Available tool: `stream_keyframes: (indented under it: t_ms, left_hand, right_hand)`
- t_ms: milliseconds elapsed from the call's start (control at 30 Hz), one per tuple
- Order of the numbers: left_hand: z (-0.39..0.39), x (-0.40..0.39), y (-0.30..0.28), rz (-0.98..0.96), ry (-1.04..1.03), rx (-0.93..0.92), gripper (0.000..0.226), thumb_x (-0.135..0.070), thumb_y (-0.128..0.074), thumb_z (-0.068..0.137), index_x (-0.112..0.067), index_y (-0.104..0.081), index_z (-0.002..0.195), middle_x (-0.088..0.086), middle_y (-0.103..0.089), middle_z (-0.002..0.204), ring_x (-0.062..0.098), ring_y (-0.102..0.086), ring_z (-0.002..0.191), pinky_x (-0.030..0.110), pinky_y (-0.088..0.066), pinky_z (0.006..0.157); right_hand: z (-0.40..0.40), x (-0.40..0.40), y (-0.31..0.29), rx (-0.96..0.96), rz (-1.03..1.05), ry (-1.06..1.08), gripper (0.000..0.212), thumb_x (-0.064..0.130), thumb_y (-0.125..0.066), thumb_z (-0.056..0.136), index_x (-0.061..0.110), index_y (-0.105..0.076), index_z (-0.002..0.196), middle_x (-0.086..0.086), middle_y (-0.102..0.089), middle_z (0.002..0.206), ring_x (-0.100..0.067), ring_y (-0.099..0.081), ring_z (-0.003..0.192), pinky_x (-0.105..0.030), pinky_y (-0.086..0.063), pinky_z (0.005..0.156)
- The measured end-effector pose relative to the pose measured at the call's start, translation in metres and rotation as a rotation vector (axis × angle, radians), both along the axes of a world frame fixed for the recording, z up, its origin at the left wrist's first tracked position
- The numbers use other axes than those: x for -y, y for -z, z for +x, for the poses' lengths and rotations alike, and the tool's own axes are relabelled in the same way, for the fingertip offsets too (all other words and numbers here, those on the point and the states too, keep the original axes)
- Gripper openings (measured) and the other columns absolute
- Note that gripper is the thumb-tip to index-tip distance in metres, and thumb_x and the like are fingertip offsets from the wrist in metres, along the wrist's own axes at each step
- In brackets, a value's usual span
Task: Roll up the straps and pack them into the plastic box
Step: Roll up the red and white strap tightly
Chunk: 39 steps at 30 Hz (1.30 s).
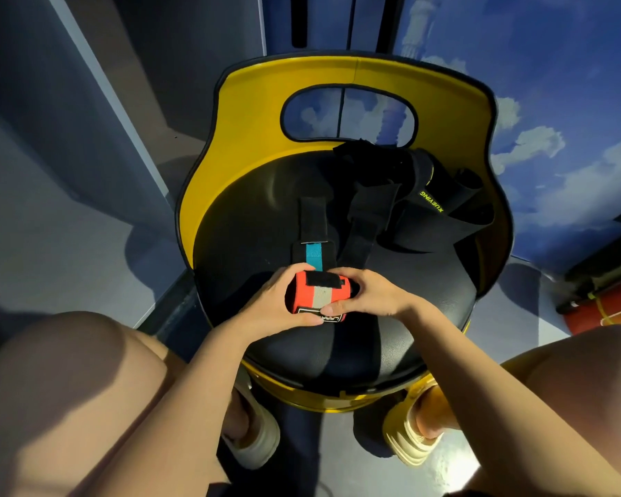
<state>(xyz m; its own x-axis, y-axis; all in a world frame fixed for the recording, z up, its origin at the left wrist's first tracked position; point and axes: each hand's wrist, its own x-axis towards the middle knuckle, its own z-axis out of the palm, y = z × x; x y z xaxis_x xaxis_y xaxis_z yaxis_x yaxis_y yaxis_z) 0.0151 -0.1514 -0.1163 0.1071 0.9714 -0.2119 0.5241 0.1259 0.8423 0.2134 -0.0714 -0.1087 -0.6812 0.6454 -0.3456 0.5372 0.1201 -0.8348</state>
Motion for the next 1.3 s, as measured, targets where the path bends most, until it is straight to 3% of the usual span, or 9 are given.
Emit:
stream_keyframes:
  t_ms: [67,167,267,433,567,633,800,1067,1300]
  left_hand:
    - [-0.002,0.001,0.002,0.008,-0.018,-0.037,0.078,-0.032,-0.082,0.067,-0.038,-0.035,0.13,-0.009,-0.04,0.131,0.008,-0.043,0.119,0.029,-0.046,0.092]
    - [-0.006,-0.001,0.004,-0.012,-0.052,-0.085,0.073,-0.037,-0.079,0.07,-0.038,-0.036,0.129,-0.013,-0.041,0.123,0.008,-0.039,0.118,0.031,-0.043,0.094]
    - [-0.01,-0.006,0.002,-0.08,-0.106,-0.014,0.068,-0.034,-0.074,0.077,-0.031,-0.036,0.133,-0.01,-0.041,0.121,0.009,-0.04,0.116,0.029,-0.04,0.094]
    - [-0.011,-0.021,0.002,-0.126,-0.096,-0.019,0.064,-0.034,-0.069,0.081,-0.025,-0.037,0.136,-0.004,-0.042,0.131,0.009,-0.04,0.118,0.03,-0.037,0.097]
    - [-0.008,-0.023,0.006,-0.15,-0.166,0.07,0.065,-0.038,-0.066,0.083,-0.031,-0.033,0.138,-0.004,-0.041,0.131,0.011,-0.041,0.121,0.03,-0.038,0.099]
    - [-0.005,-0.023,0.009,-0.07,-0.202,0.073,0.07,-0.039,-0.068,0.081,-0.037,-0.03,0.14,-0.005,-0.038,0.135,0.012,-0.041,0.123,0.033,-0.043,0.101]
    - [0.0,-0.022,0.005,0.097,-0.088,-0.009,0.076,-0.028,-0.082,0.068,-0.035,-0.04,0.131,-0.013,-0.034,0.125,0.007,-0.047,0.112,0.014,-0.047,0.081]
    - [-0.005,-0.024,-0.004,0.028,-0.09,-0.033,0.064,-0.027,-0.08,0.071,-0.034,-0.042,0.123,-0.013,-0.039,0.118,0.004,-0.047,0.106,0.013,-0.044,0.076]
    - [-0.008,-0.028,-0.007,-0.17,-0.054,0.114,0.043,-0.031,-0.072,0.079,-0.039,-0.046,0.113,-0.011,-0.049,0.114,0.006,-0.049,0.104,0.018,-0.046,0.074]
  right_hand:
    - [-0.003,-0.001,0.0,-0.006,-0.043,-0.009,0.052,0.03,-0.081,0.071,0.03,-0.056,0.116,0.012,-0.064,0.106,-0.004,-0.06,0.101,-0.021,-0.046,0.093]
    - [-0.007,0.002,0.003,-0.026,-0.029,0.031,0.067,0.041,-0.081,0.066,0.027,-0.051,0.125,0.006,-0.055,0.12,-0.01,-0.054,0.114,-0.027,-0.045,0.099]
    - [-0.008,0.009,0.008,-0.099,0.081,0.132,0.076,0.032,-0.078,0.073,0.025,-0.039,0.138,0.005,-0.044,0.134,-0.01,-0.043,0.126,-0.029,-0.037,0.107]
    - [-0.006,0.01,0.016,-0.045,0.201,0.084,0.088,0.03,-0.084,0.067,0.024,-0.033,0.139,0.002,-0.044,0.133,-0.01,-0.044,0.124,-0.029,-0.036,0.108]
    - [-0.007,0.003,0.013,-0.044,0.178,0.112,0.076,0.026,-0.083,0.069,0.024,-0.041,0.132,0.014,-0.056,0.114,0.0,-0.054,0.106,-0.008,-0.039,0.093]
    - [-0.006,0.0,0.01,-0.038,0.152,0.123,0.072,0.029,-0.082,0.07,0.027,-0.042,0.13,0.022,-0.057,0.106,0.007,-0.055,0.101,-0.001,-0.038,0.086]
    - [-0.007,-0.003,0.008,-0.003,0.167,0.112,0.073,0.035,-0.079,0.072,0.028,-0.04,0.133,0.012,-0.055,0.117,-0.004,-0.053,0.109,-0.019,-0.039,0.098]
    - [0.002,0.001,0.016,0.068,0.256,0.169,0.096,0.056,-0.074,0.068,0.032,-0.023,0.146,0.005,-0.04,0.145,-0.009,-0.036,0.133,-0.027,-0.028,0.111]
    - [0.001,0.011,0.015,-0.079,0.331,0.094,0.085,0.034,-0.084,0.065,0.023,-0.04,0.138,0.014,-0.044,0.131,0.001,-0.041,0.122,-0.008,-0.03,0.104]
